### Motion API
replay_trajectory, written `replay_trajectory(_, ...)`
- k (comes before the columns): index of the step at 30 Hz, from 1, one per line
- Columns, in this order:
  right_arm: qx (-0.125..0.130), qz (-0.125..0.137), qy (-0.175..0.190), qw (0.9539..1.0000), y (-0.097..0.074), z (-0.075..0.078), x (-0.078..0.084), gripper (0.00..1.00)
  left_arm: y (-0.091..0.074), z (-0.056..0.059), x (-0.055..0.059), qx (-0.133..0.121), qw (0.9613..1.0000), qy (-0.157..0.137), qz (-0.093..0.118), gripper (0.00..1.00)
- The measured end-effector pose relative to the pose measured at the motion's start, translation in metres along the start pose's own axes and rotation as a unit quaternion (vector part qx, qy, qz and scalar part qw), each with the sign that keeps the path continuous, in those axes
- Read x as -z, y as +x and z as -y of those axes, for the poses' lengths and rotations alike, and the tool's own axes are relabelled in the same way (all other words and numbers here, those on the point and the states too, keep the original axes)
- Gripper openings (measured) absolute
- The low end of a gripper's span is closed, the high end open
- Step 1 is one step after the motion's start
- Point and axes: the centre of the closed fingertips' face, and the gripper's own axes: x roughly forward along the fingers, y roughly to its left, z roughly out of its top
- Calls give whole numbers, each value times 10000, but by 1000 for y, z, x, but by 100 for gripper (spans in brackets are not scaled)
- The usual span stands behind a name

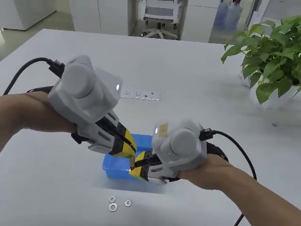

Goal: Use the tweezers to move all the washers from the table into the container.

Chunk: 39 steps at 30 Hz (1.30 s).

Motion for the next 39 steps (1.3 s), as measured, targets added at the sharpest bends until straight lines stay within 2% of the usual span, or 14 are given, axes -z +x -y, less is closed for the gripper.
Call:
replay_trajectory(20, 30, 7, 84, 10000, 13, 29, 11, 9, 13, -31, 11, -43, 10000, 11, 17, 6)
replay_trajectory(27, 48, -7, 148, 9999, 18, 39, 19, 9, 20, -40, 15, -36, 10000, 4, 35, 6)
replay_trajectory(39, -34, -138, 230, 9996, 32, 49, 40, 9, 40, -54, 29, 30, 10000, -81, 32, 6)
